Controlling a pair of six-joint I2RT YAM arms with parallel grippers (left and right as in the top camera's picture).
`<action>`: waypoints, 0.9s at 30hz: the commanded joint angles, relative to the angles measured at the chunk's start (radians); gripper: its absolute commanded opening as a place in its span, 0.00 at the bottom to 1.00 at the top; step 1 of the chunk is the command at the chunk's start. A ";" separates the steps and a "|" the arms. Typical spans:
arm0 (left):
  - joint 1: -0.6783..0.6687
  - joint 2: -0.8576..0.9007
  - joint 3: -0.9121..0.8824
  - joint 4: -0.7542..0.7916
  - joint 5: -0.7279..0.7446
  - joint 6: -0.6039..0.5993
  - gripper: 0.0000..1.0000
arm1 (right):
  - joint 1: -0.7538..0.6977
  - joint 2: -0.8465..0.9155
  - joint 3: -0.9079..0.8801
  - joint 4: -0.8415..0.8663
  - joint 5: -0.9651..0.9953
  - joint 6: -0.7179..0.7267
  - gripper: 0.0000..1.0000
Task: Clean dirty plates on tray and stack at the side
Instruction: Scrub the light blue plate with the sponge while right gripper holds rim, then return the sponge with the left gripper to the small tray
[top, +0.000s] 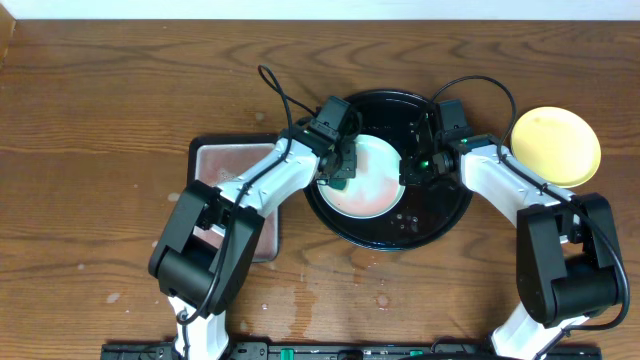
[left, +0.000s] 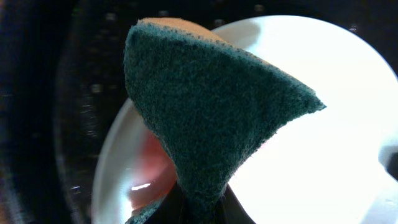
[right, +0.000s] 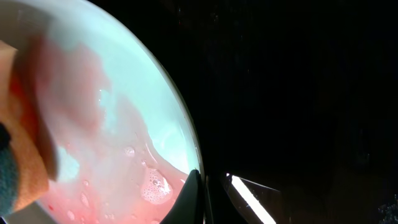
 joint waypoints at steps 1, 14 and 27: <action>-0.015 -0.001 -0.028 0.018 0.053 -0.016 0.07 | 0.011 0.013 0.008 -0.007 -0.011 -0.019 0.01; 0.032 -0.250 0.001 -0.023 -0.219 0.161 0.07 | 0.011 0.013 0.008 -0.007 -0.011 -0.018 0.01; 0.187 -0.463 0.000 -0.322 -0.384 0.260 0.07 | 0.011 0.013 0.008 -0.018 -0.015 -0.018 0.01</action>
